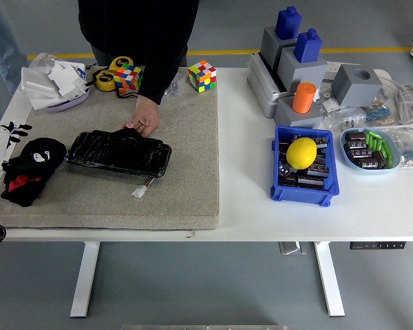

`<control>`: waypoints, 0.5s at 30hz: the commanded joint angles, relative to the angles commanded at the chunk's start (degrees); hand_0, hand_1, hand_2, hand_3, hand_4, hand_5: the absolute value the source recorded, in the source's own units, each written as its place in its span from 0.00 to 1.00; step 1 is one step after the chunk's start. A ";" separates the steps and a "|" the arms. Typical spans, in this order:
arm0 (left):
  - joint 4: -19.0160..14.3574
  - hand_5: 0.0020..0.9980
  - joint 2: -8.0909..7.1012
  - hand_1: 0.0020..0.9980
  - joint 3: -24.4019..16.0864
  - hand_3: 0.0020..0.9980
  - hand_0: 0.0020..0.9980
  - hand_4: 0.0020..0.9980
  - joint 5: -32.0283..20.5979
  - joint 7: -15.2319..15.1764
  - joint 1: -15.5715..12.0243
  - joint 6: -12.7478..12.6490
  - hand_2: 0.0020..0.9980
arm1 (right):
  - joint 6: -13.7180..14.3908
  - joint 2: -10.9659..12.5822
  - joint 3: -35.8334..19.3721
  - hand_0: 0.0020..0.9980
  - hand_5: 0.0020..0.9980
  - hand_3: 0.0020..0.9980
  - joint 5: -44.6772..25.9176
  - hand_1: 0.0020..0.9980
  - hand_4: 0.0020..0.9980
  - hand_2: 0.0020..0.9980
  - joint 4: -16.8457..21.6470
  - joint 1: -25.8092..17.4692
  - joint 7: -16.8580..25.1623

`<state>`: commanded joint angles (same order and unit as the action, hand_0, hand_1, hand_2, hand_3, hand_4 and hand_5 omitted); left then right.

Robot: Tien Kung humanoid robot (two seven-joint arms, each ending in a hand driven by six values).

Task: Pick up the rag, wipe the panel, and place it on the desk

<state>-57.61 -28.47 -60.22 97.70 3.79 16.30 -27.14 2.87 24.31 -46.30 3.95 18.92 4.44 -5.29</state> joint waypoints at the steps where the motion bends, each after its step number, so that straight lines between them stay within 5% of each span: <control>1: 0.34 0.51 0.09 0.67 0.16 0.74 0.60 1.00 -0.06 -0.07 0.02 -0.05 0.73 | 0.01 -0.01 -0.03 0.72 0.55 0.61 0.03 0.66 1.00 0.68 0.01 -0.02 0.02; 15: 3.28 0.51 0.57 0.67 1.80 0.74 0.60 1.00 -0.47 -0.56 0.58 -0.45 0.73 | 0.06 0.14 -0.17 0.72 0.55 0.61 0.48 0.66 1.00 0.68 0.24 -0.18 0.09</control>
<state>-54.33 -27.89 -58.42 97.23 3.23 16.88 -27.59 2.92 24.45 -46.47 4.43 19.15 4.27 -5.20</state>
